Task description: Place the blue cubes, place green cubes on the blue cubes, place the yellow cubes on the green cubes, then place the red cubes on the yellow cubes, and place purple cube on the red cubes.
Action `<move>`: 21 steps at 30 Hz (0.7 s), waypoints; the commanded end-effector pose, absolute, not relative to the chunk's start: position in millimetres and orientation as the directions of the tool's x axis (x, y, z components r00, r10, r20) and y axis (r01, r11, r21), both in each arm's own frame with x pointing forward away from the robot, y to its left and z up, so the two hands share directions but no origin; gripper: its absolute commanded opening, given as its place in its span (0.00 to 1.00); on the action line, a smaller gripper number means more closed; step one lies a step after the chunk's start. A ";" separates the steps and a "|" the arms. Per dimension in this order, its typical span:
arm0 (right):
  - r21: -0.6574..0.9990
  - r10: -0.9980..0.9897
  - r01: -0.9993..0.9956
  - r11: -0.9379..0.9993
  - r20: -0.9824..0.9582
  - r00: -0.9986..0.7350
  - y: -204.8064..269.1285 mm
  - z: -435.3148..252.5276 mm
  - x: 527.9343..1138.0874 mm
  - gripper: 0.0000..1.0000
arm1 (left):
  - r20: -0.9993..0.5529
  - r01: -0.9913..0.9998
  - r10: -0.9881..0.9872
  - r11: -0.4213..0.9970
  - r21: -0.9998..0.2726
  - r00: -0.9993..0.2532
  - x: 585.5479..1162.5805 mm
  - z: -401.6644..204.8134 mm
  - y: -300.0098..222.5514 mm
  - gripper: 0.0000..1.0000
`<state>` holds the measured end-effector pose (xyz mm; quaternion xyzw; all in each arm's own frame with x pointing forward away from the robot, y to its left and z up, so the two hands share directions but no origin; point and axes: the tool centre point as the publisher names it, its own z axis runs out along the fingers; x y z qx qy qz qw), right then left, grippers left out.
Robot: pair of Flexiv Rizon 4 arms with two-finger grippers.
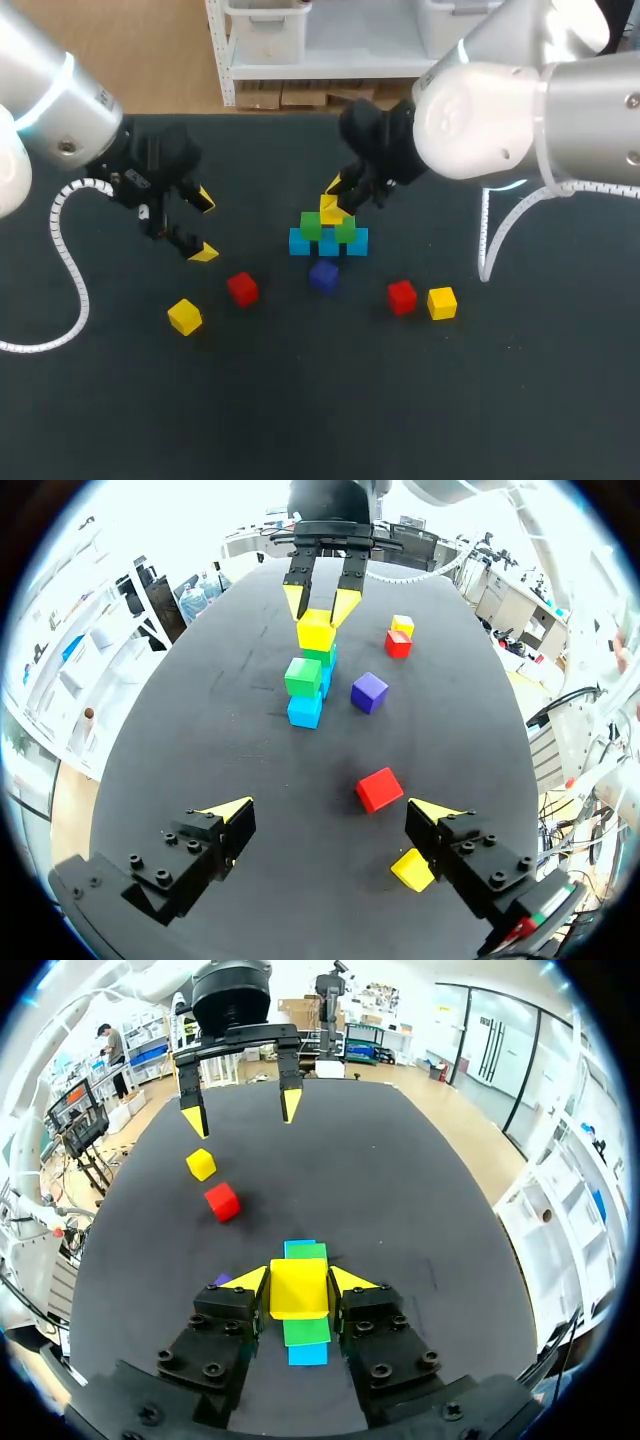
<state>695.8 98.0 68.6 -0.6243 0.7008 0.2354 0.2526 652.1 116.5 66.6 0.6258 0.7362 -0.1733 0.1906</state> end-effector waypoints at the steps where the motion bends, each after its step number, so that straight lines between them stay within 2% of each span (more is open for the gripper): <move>1: 0.016 -0.756 -0.994 0.109 -0.648 -0.093 99.7 67.5 696.5 0.00 | -0.503 0.988 0.853 0.154 -0.015 -0.140 651.9 65.5 118.2 1.00; 21: 0.017 -0.764 -0.993 0.118 -0.637 -0.101 105.0 62.8 702.2 0.00 | -0.503 0.988 0.853 0.154 -0.015 -0.140 651.9 65.5 118.2 1.00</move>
